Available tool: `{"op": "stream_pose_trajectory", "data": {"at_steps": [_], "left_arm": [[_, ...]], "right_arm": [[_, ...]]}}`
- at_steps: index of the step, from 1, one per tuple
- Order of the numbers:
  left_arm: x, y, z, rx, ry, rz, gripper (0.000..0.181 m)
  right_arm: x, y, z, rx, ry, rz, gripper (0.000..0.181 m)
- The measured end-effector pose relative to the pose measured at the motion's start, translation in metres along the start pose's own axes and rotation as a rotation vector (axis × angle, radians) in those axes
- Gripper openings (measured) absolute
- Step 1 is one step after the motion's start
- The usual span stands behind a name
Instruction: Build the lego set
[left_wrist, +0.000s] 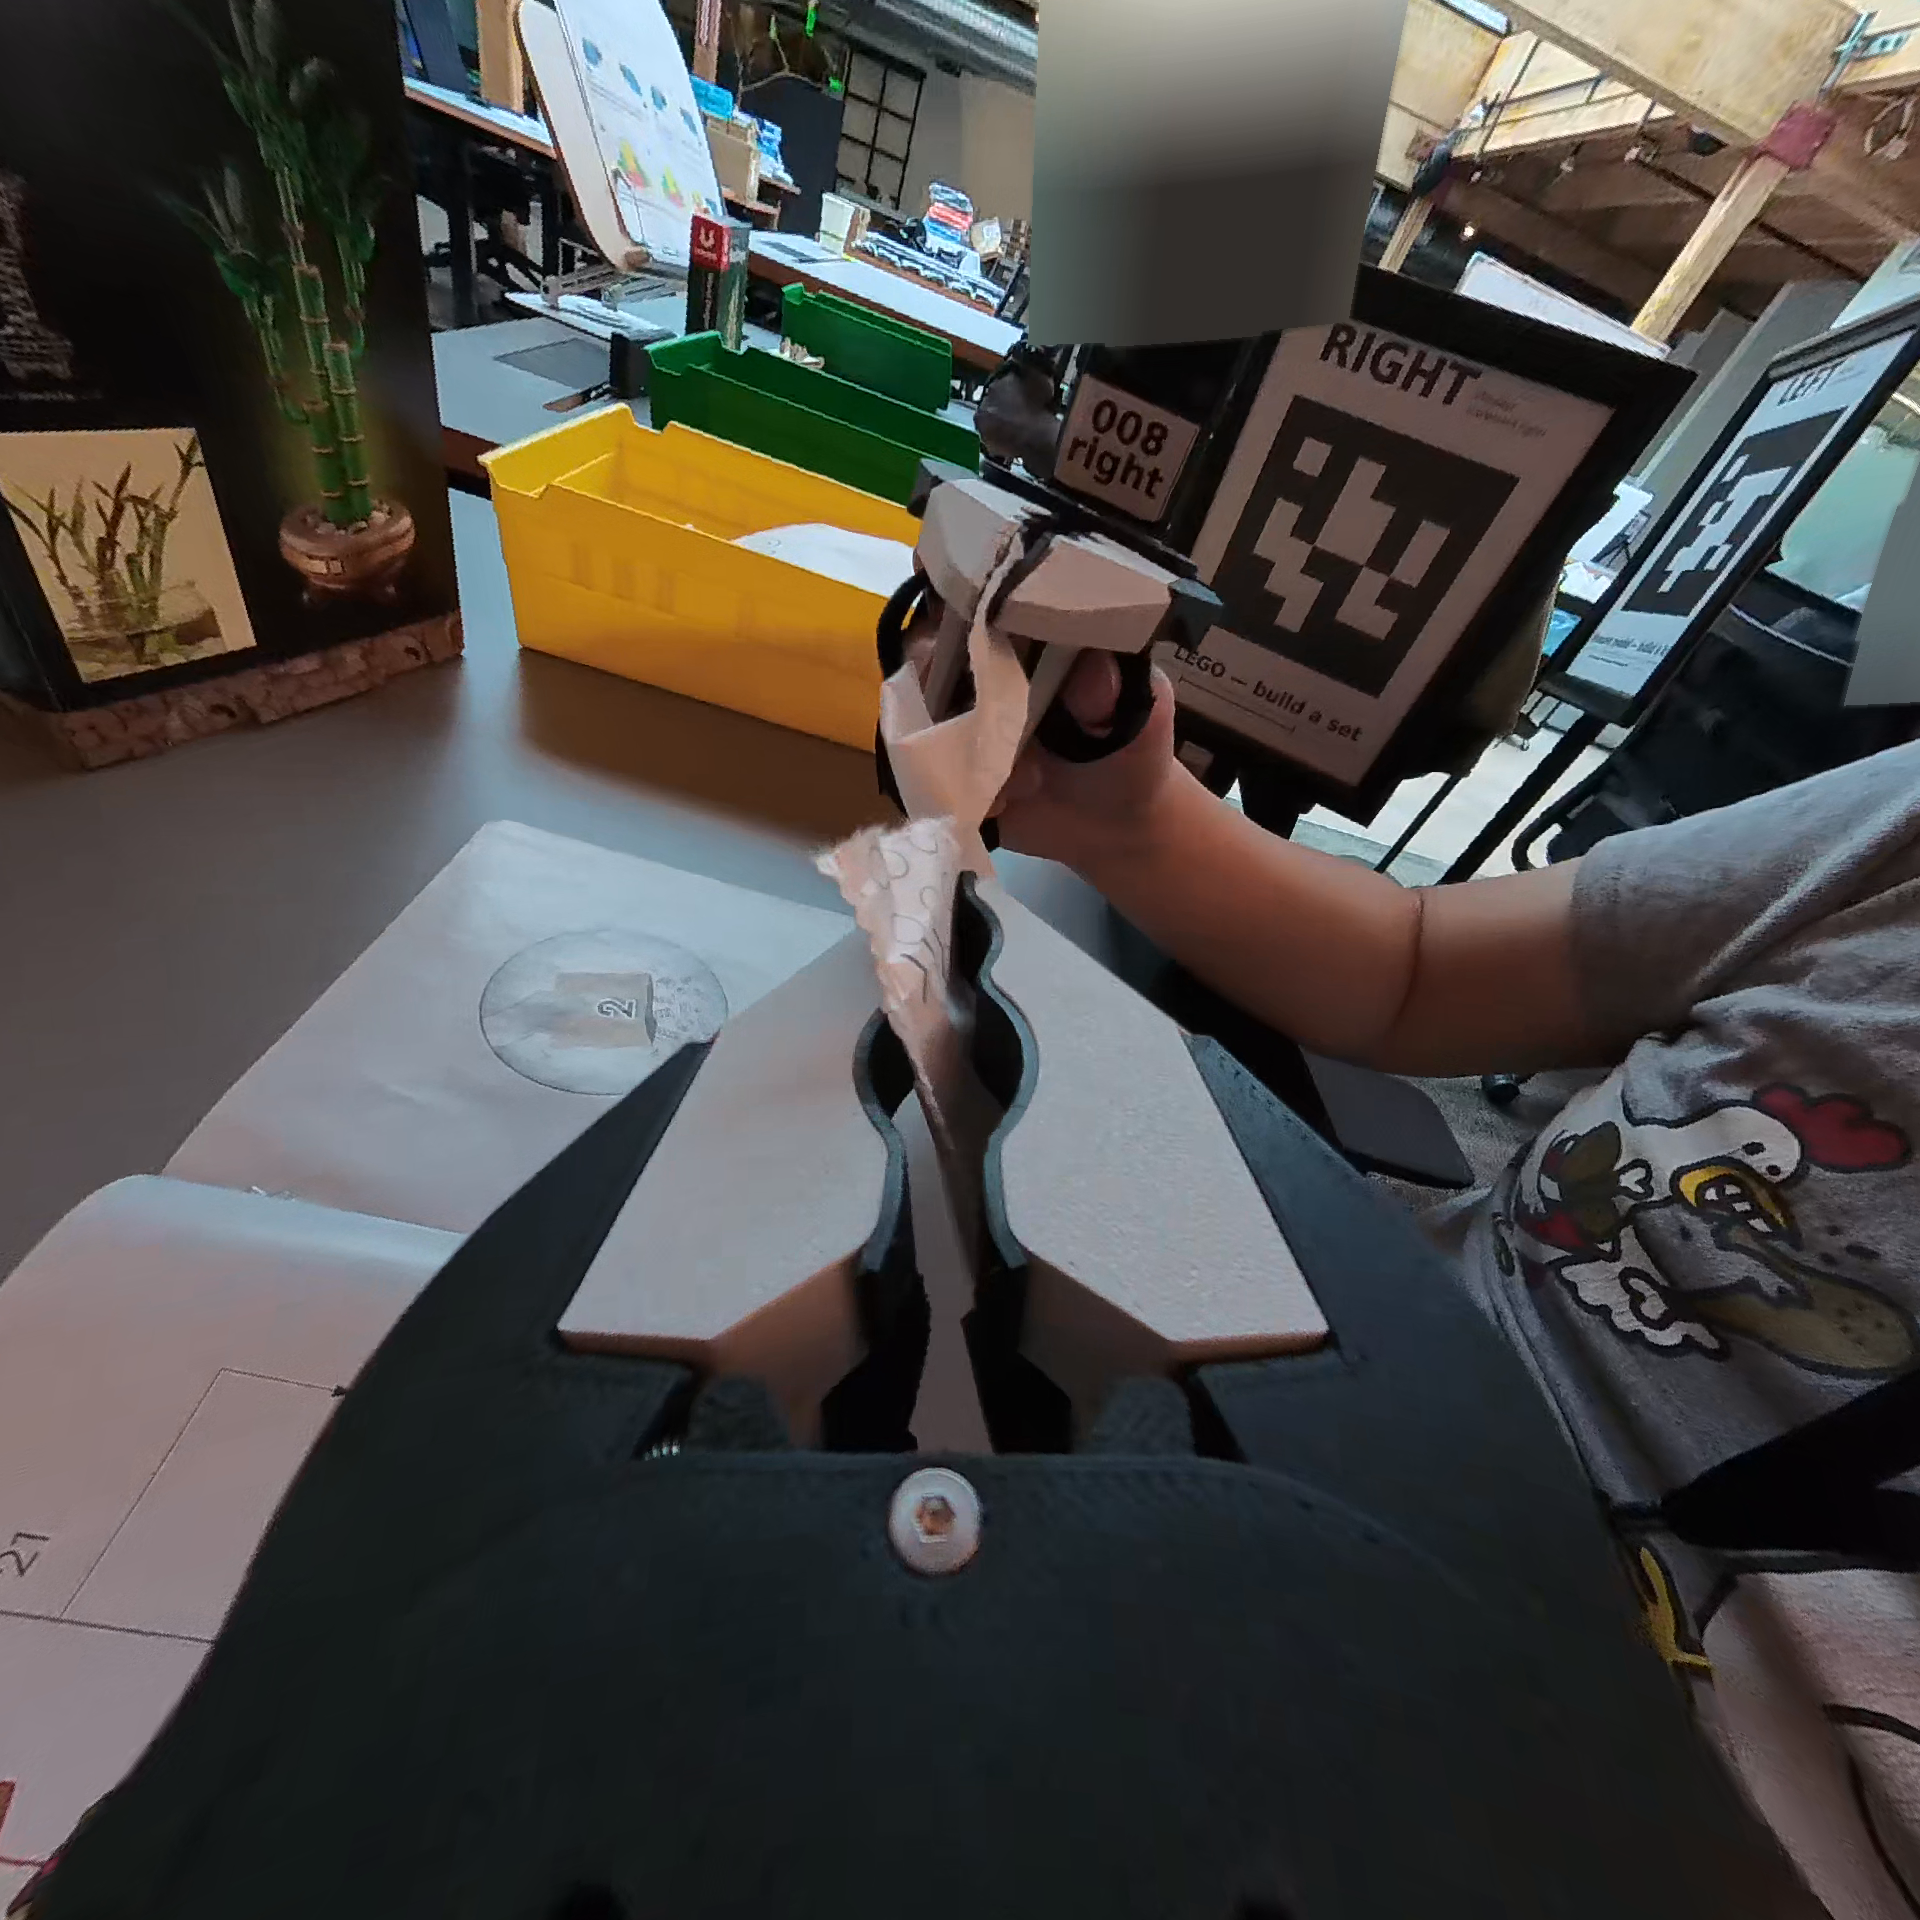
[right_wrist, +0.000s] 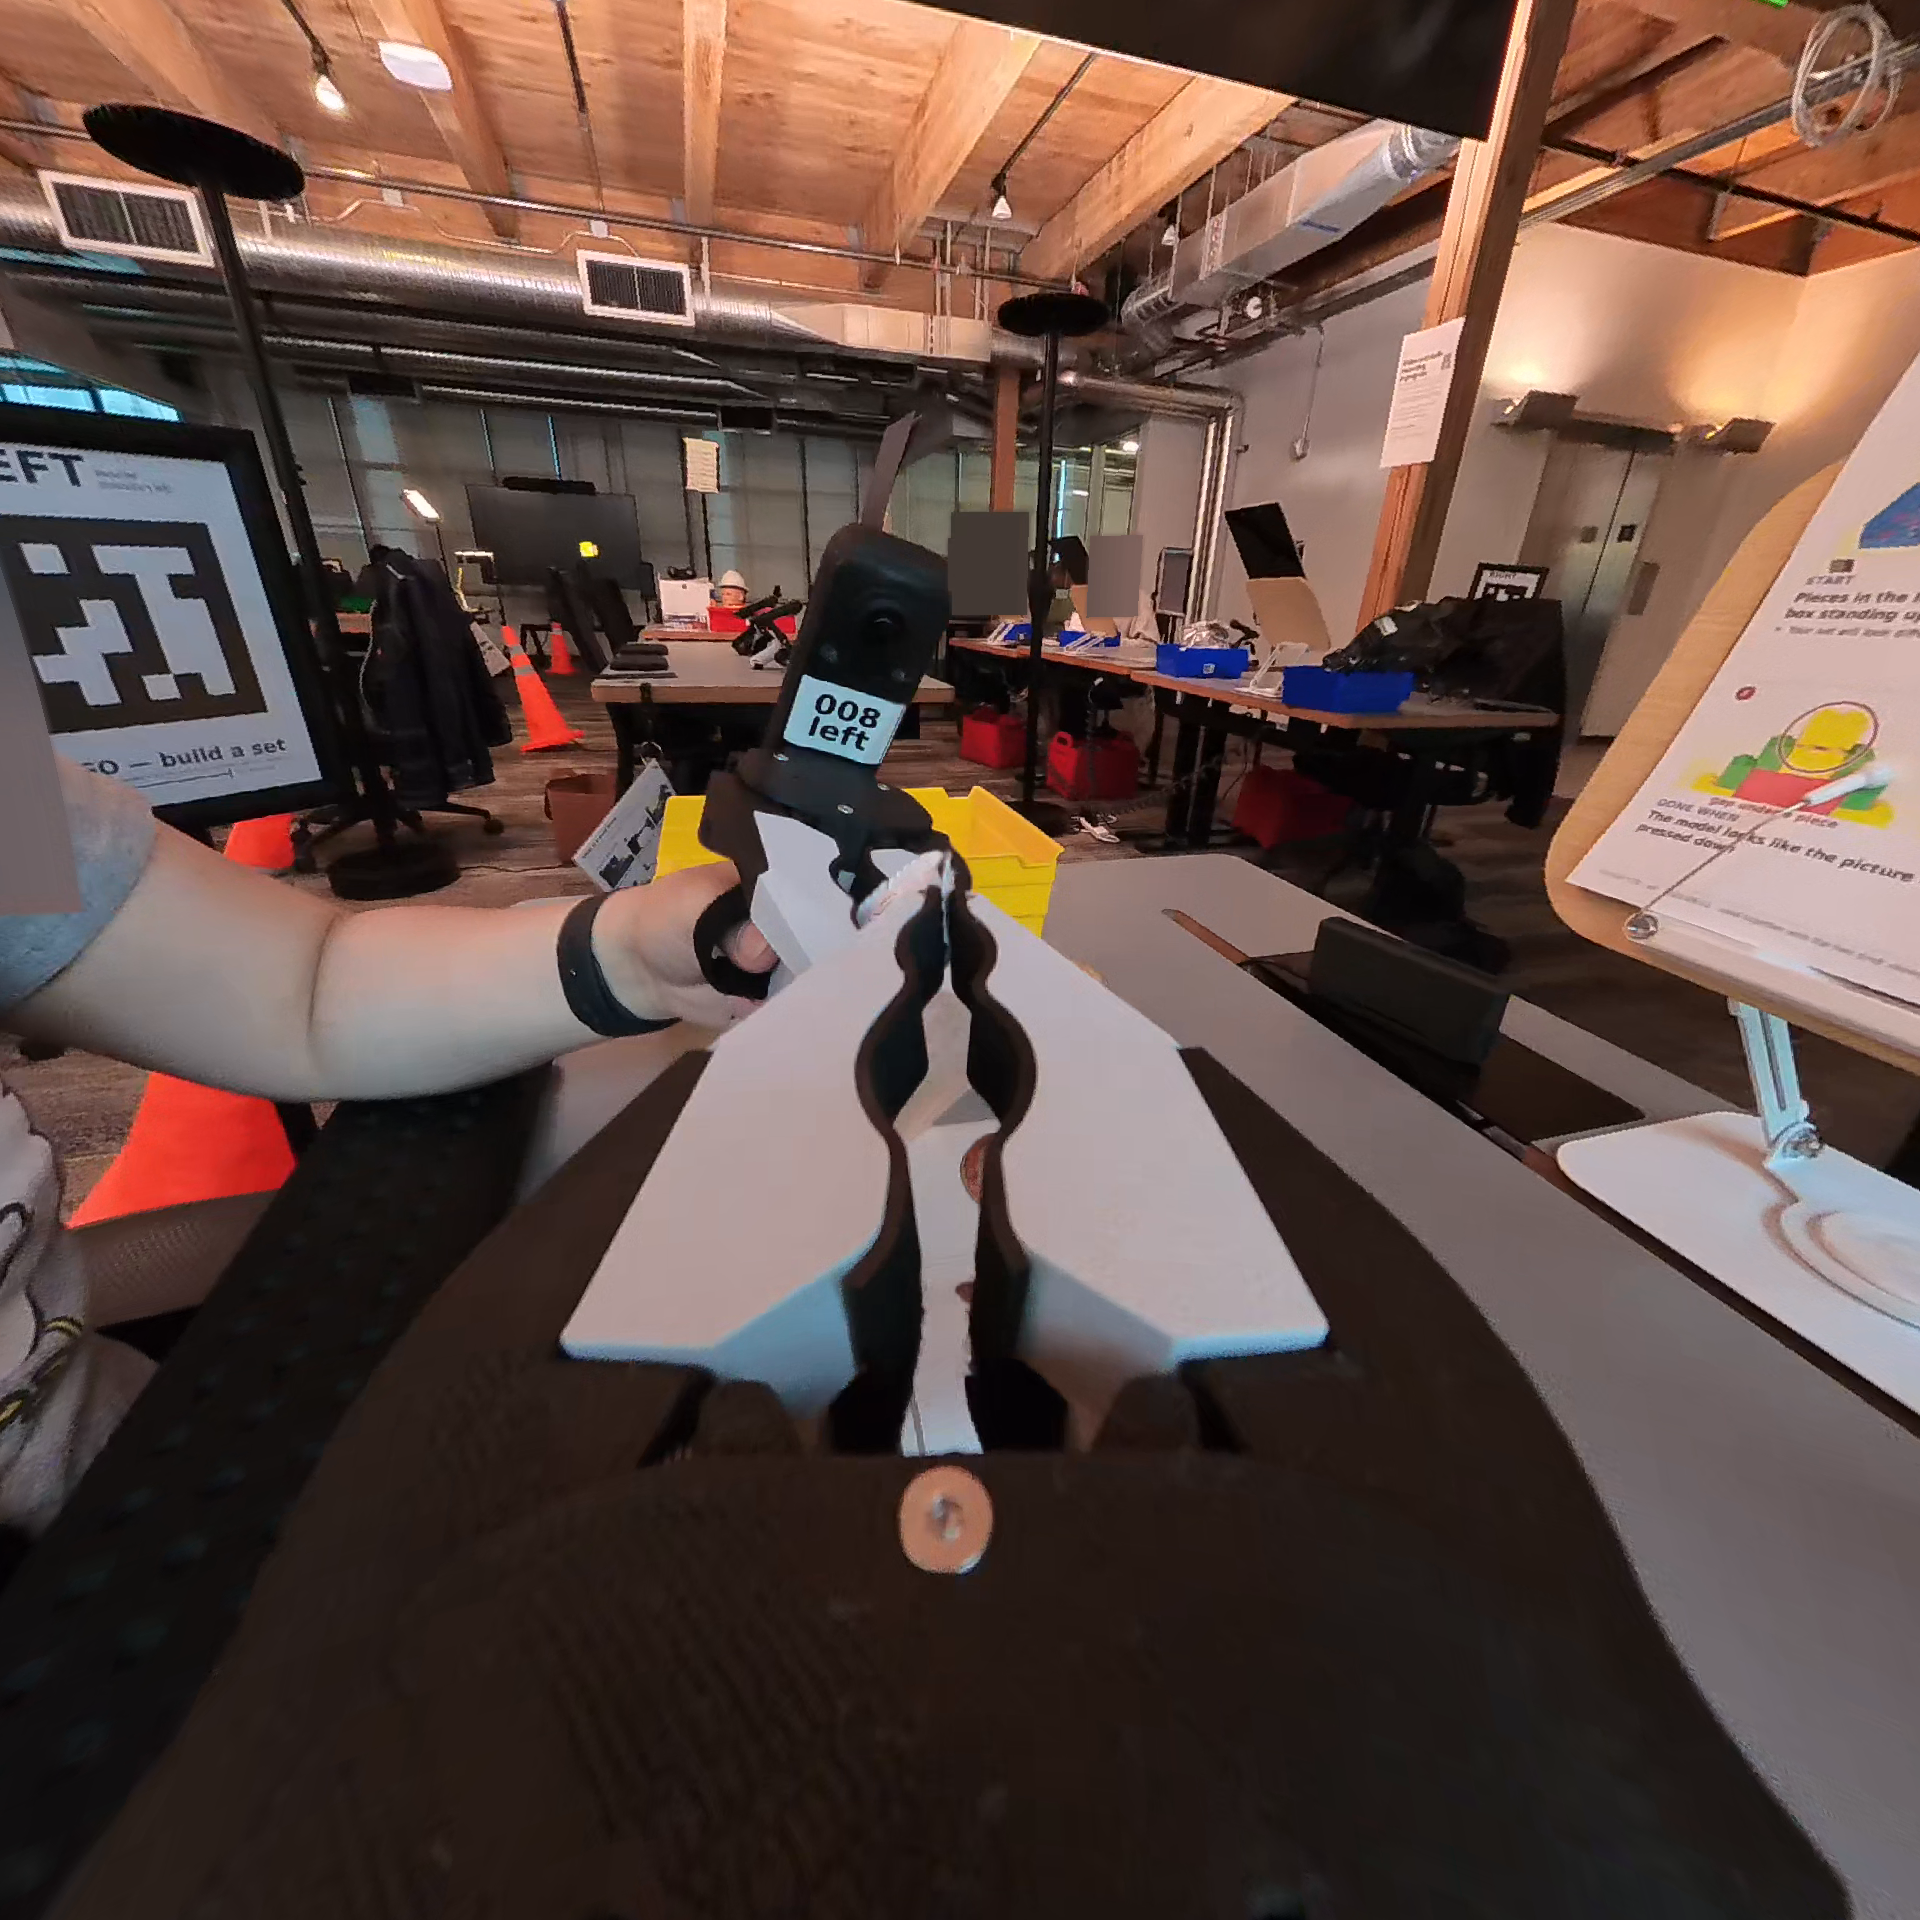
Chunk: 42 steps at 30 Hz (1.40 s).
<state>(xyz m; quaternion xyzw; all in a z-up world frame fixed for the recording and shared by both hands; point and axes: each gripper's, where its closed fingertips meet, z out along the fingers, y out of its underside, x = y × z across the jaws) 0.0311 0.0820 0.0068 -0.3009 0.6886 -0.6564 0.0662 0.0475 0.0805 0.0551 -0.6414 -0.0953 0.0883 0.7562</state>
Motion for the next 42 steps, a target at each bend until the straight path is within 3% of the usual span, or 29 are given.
{"op": "stream_pose_trajectory", "data": {"at_steps": [20, 22, 28, 35, 37, 39, 40, 42], "left_arm": [[-0.011, 0.018, -0.004, -0.157, -0.09, 0.009, 0.0], [-0.006, 0.007, -0.007, -0.098, -0.044, -0.031, 0.0], [-0.011, 0.005, -0.009, -0.059, -0.025, -0.089, 0.0], [-0.005, 0.004, -0.01, -0.085, -0.006, -0.053, 0.0], [-0.01, 0.005, -0.019, -0.1, -0.02, -0.064, 0.0], [-0.02, 0.0, -0.039, -0.071, -0.053, -0.075, 0.0], [-0.015, -0.014, -0.045, 0.006, -0.005, -0.109, 0.0], [-0.002, -0.026, -0.048, 0.056, 0.088, -0.111, 0.0]], "right_arm": [[0.032, 0.015, -0.031, -0.058, 0.052, 0.205, 0.0], [0.038, 0.007, -0.044, -0.012, 0.064, 0.233, 0.0], [0.04, 0.009, -0.045, 0.012, 0.052, 0.266, 0.0], [0.04, 0.004, -0.051, -0.009, 0.062, 0.262, 0.0], [0.063, -0.016, -0.075, 0.112, 0.204, 0.267, 0.0], [0.085, -0.062, -0.14, 0.411, 0.28, 0.323, 0.0], [0.083, -0.066, -0.154, 0.407, 0.293, 0.298, 0.0], [0.072, -0.063, -0.15, 0.325, 0.283, 0.245, 0.0]]}}
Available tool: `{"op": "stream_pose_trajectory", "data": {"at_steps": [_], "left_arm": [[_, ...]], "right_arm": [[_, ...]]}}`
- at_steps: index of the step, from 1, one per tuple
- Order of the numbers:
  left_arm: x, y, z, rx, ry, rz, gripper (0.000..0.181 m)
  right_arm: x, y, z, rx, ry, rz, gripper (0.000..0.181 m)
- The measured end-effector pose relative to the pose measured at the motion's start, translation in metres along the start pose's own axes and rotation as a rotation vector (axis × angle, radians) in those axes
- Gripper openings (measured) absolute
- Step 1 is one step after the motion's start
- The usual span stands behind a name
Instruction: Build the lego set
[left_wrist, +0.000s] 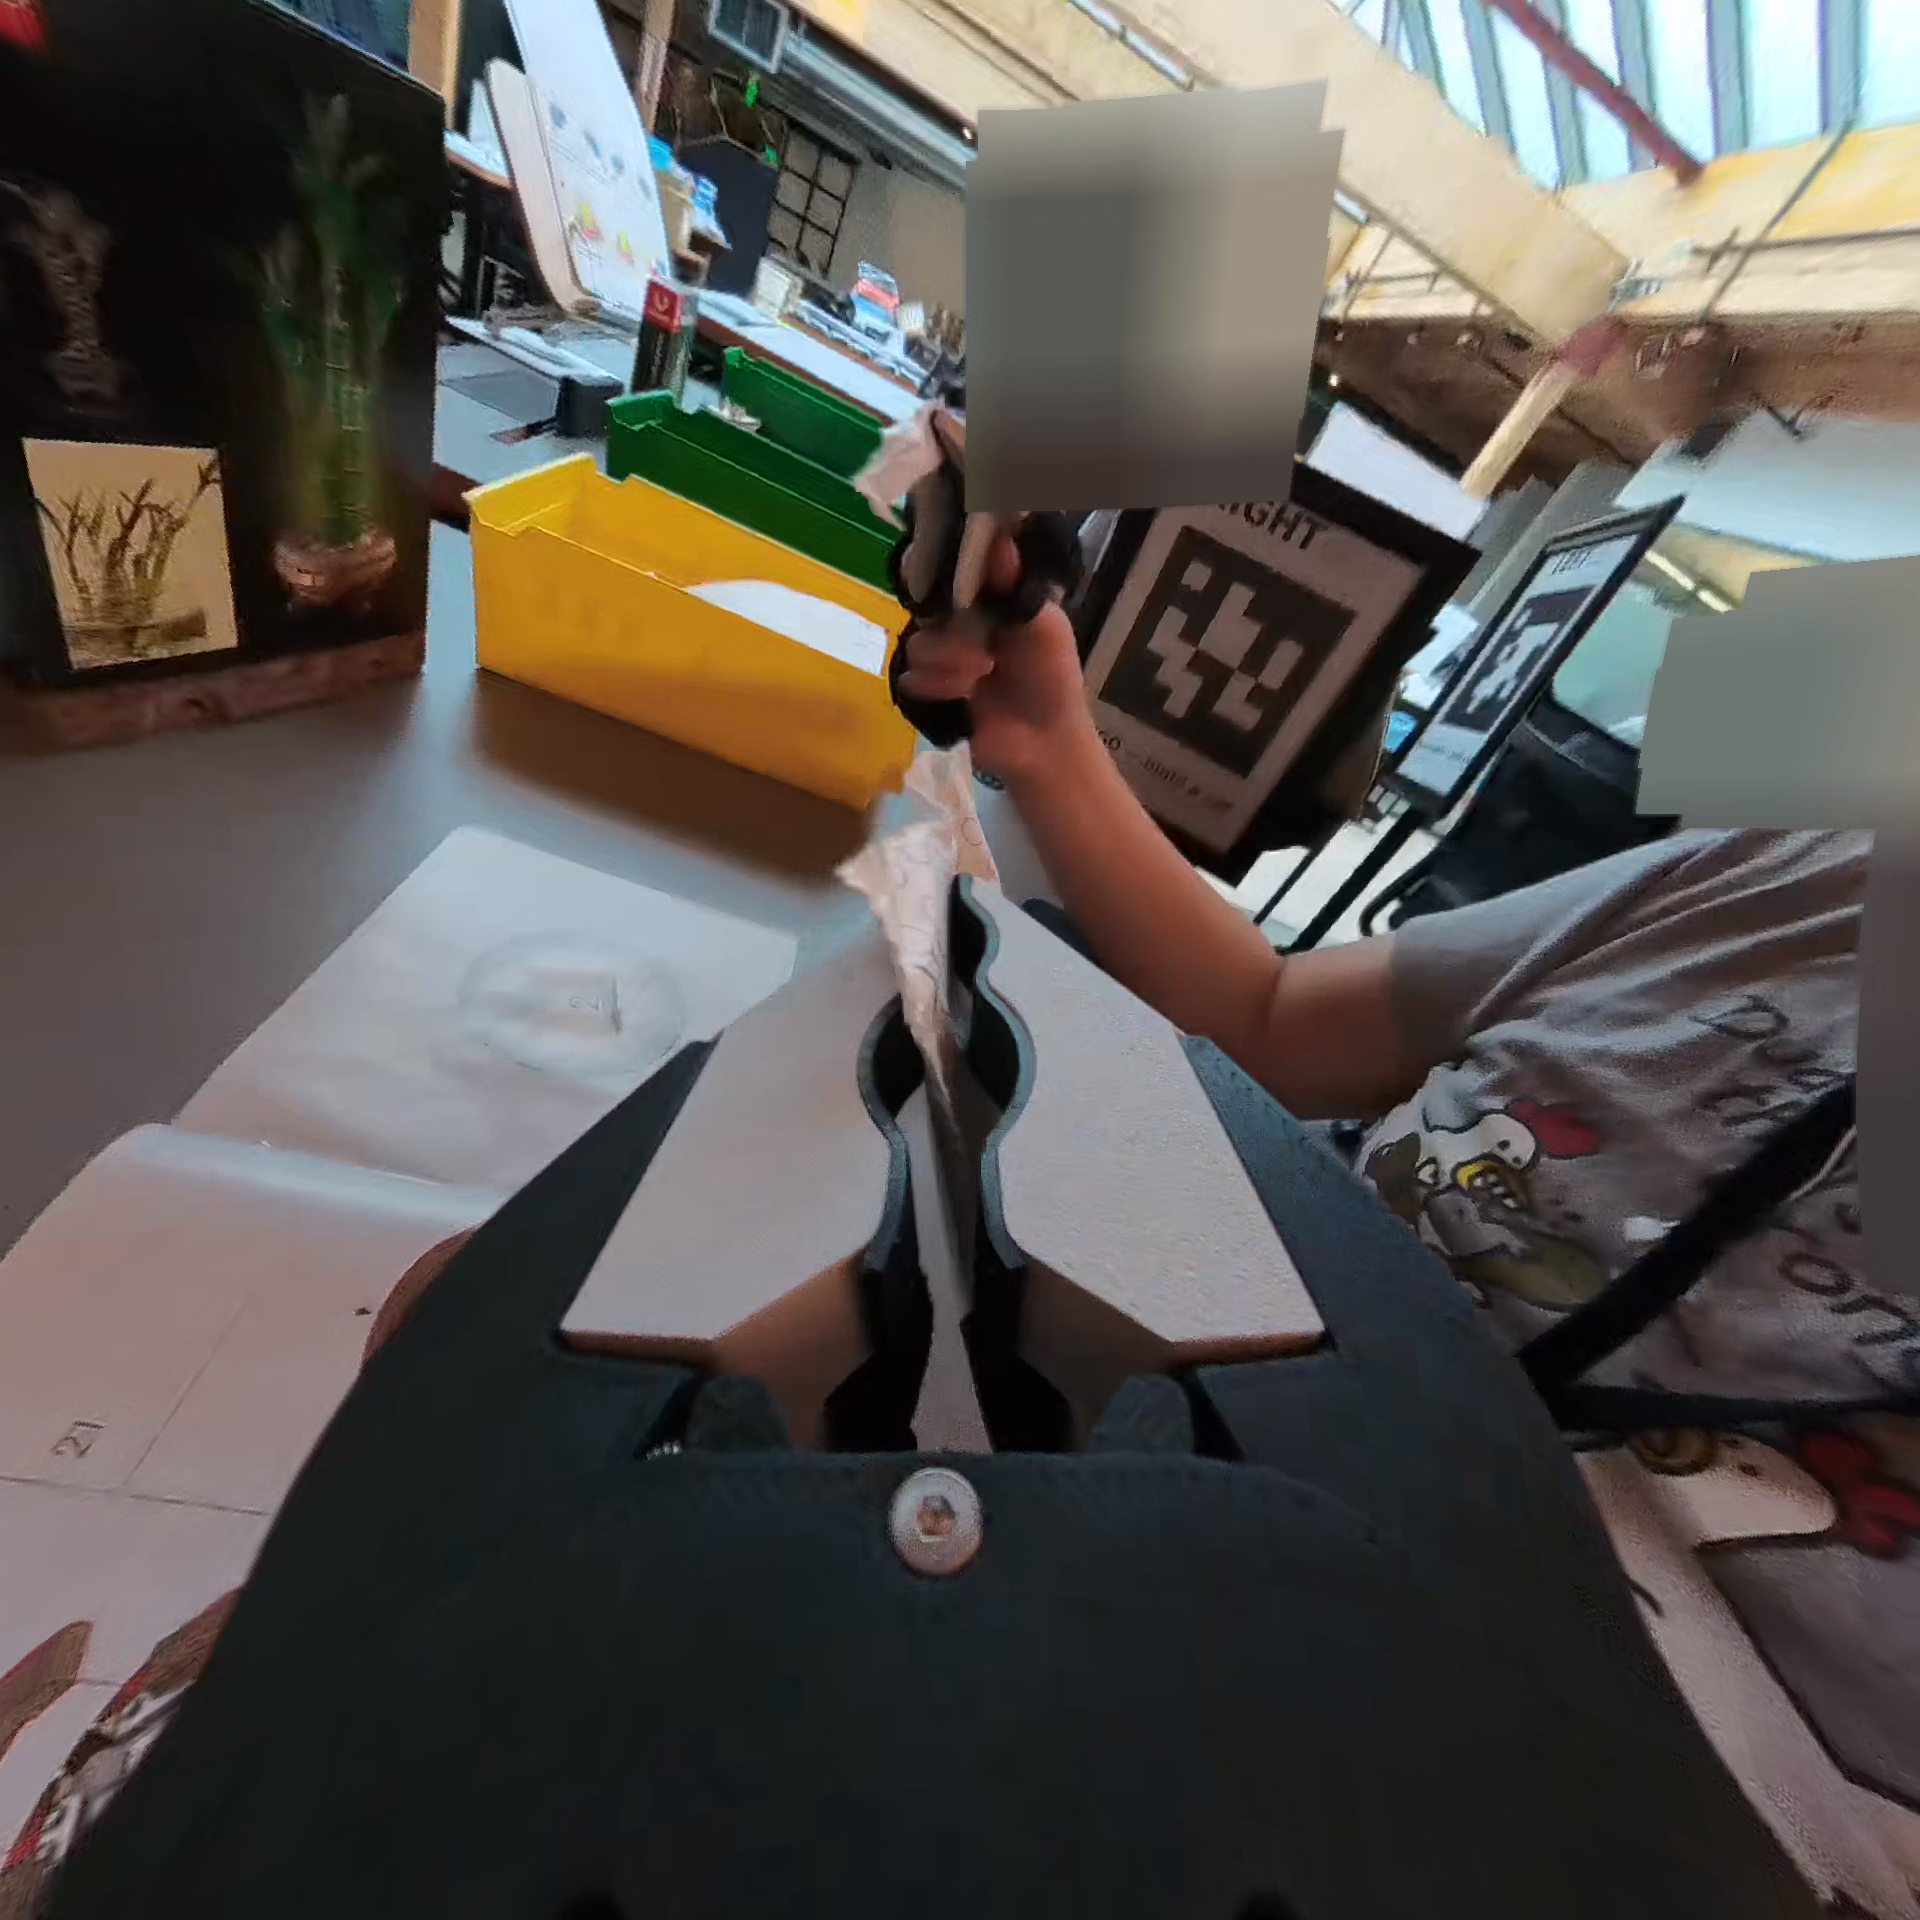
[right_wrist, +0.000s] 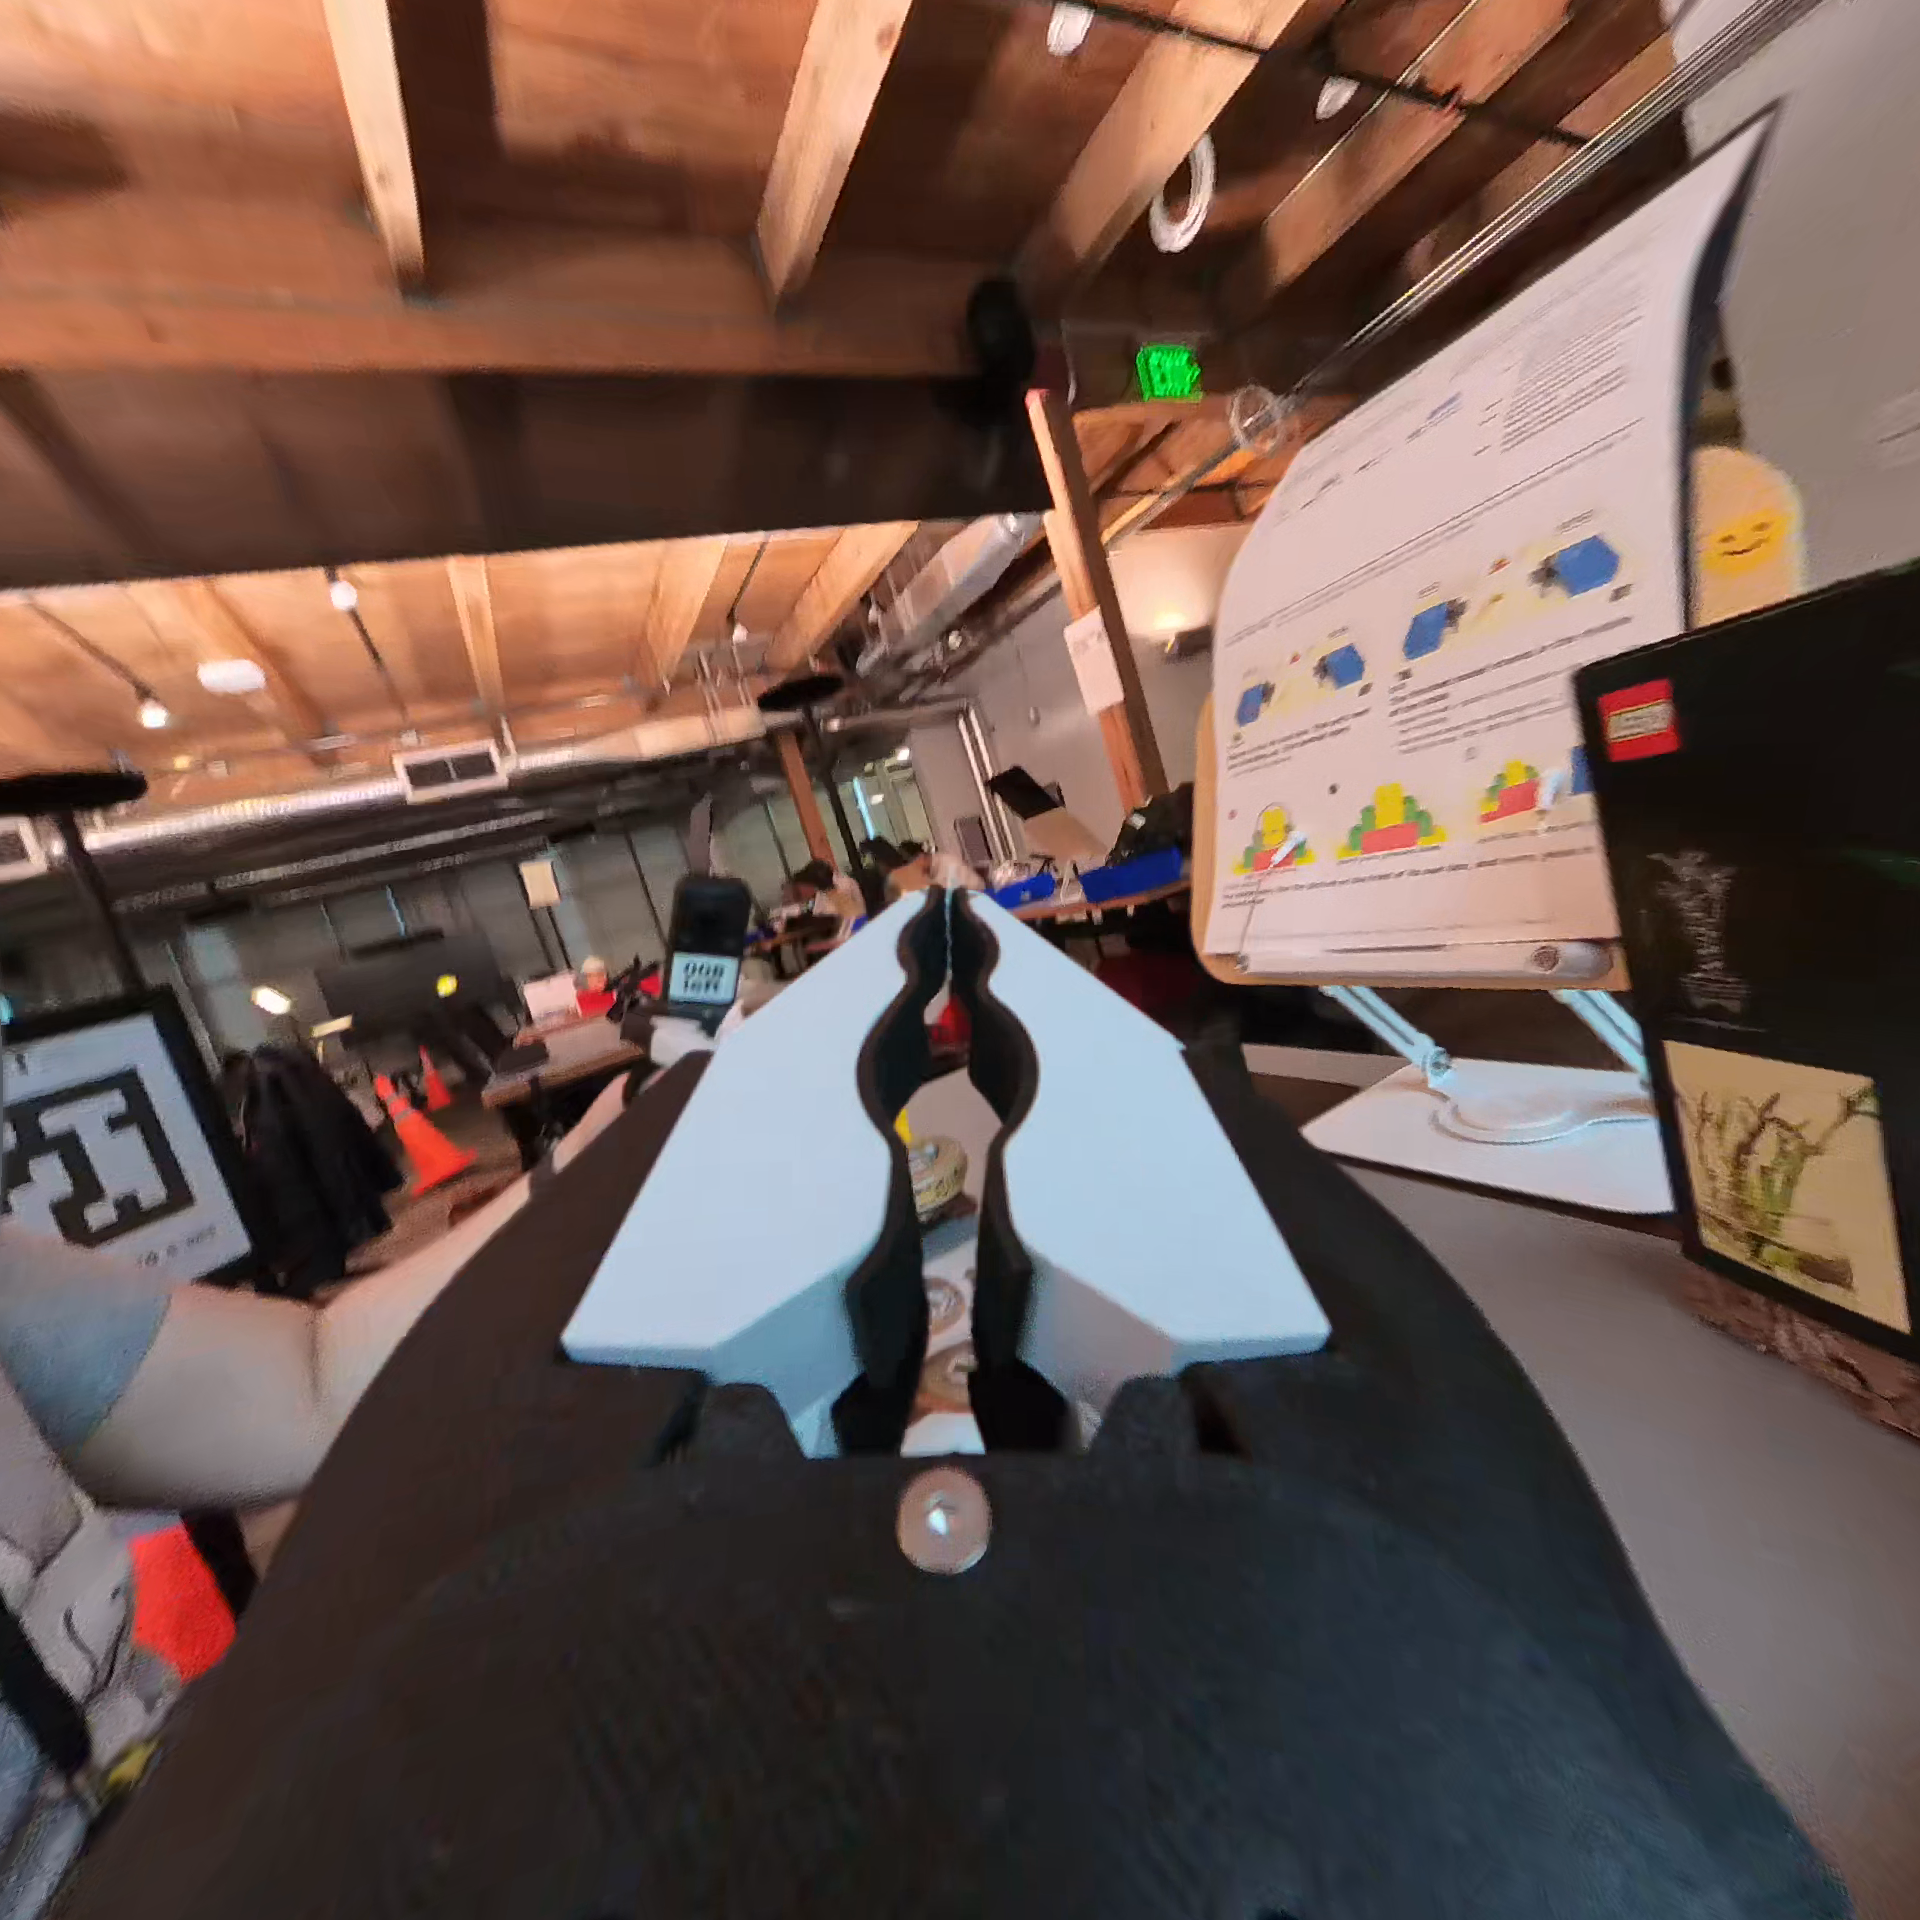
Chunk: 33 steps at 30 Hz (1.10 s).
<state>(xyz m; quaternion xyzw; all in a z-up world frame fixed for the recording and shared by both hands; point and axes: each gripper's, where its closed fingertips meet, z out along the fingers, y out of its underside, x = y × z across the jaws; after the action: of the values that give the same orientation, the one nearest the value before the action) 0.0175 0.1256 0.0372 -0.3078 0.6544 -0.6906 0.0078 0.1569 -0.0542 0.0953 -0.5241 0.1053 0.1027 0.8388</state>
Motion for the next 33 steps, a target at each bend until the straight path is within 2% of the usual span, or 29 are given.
{"op": "stream_pose_trajectory", "data": {"at_steps": [2, 5, 7, 9, 13, 15, 16, 18, 20, 22, 24, 25, 27, 30, 33], "left_arm": [[-0.009, 0.009, 0.004, -0.05, -0.068, 0.046, 0.0], [-0.006, 0.017, 0.007, -0.075, -0.058, 0.045, 0.0], [-0.004, 0.012, 0.004, -0.048, -0.057, 0.051, 0.0], [-0.003, 0.008, 0.0, -0.031, -0.051, 0.068, 0.0], [-0.004, 0.005, -0.001, 0.007, -0.02, 0.029, 0.0], [-0.006, 0.006, 0.002, 0.016, -0.009, 0.009, 0.0], [-0.007, 0.008, 0.004, 0.01, -0.01, 0.006, 0.0], [-0.008, 0.012, 0.008, -0.013, -0.019, 0.017, 0.0], [-0.009, 0.015, 0.01, -0.028, -0.028, 0.025, 0.0], [-0.009, 0.017, 0.012, -0.039, -0.032, 0.029, 0.0], [-0.01, 0.018, 0.011, -0.042, -0.032, 0.025, 0.0], [-0.01, 0.017, 0.011, -0.039, -0.031, 0.022, 0.0], [-0.011, 0.017, 0.009, -0.035, -0.033, 0.017, 0.0], [-0.012, 0.013, 0.005, -0.023, -0.037, 0.017, 0.0], [-0.013, 0.01, 0.003, -0.005, -0.035, 0.012, 0.0]], "right_arm": [[-0.009, 0.008, 0.007, -0.044, -0.021, -0.016, 0.0], [-0.013, 0.005, 0.003, -0.082, 0.006, -0.052, 0.0], [-0.025, -0.015, -0.013, -0.076, 0.003, -0.104, 0.0], [-0.019, -0.032, -0.038, -0.14, 0.094, -0.21, 0.0], [0.082, -0.063, -0.122, -0.449, 0.667, -0.377, 0.0], [0.117, -0.077, -0.157, -0.554, 0.833, -0.367, 0.0], [0.13, -0.087, -0.168, -0.57, 0.893, -0.428, 0.0], [0.148, -0.105, -0.179, -0.601, 0.989, -0.657, 0.0], [0.161, -0.097, -0.186, -0.732, 1.014, -0.825, 0.0], [0.177, -0.068, -0.195, -0.897, 0.997, -0.802, 0.002], [0.186, -0.038, -0.198, -0.97, 0.929, -0.673, 0.024], [0.186, -0.028, -0.198, -0.973, 0.897, -0.594, 0.031], [0.18, -0.021, -0.196, -0.934, 0.851, -0.476, 0.032], [0.158, -0.054, -0.18, -0.706, 0.83, -0.459, 0.032], [0.114, -0.089, -0.141, -0.407, 0.743, -0.44, 0.024]]}}
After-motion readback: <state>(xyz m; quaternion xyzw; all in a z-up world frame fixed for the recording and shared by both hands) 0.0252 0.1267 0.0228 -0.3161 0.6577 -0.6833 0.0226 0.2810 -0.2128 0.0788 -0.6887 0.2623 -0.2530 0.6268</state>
